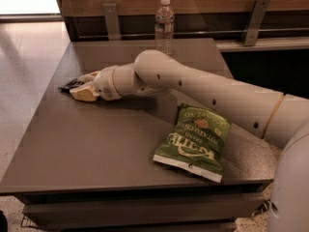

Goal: Pick rxbar chocolate

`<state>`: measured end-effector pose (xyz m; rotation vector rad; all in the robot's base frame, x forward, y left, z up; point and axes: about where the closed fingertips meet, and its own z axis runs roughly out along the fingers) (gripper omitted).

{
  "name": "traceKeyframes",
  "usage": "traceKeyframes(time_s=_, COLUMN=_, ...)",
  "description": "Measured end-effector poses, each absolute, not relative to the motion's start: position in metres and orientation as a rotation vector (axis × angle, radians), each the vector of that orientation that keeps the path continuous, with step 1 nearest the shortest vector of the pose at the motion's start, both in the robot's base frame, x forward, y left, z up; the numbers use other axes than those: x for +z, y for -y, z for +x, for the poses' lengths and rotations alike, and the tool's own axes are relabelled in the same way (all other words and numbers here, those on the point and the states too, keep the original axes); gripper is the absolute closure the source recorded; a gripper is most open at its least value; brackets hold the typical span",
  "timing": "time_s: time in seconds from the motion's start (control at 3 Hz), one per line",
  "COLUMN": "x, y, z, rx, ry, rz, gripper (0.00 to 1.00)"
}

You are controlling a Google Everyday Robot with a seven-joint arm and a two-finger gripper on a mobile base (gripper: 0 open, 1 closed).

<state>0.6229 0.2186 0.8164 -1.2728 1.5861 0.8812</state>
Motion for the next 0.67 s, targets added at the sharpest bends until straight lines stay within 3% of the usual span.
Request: traceKeyframes(time_s=0.67, x=0.878, y=-0.182, z=0.618, rx=0.865, ry=-1.437, rz=-1.398, gripper=1.0)
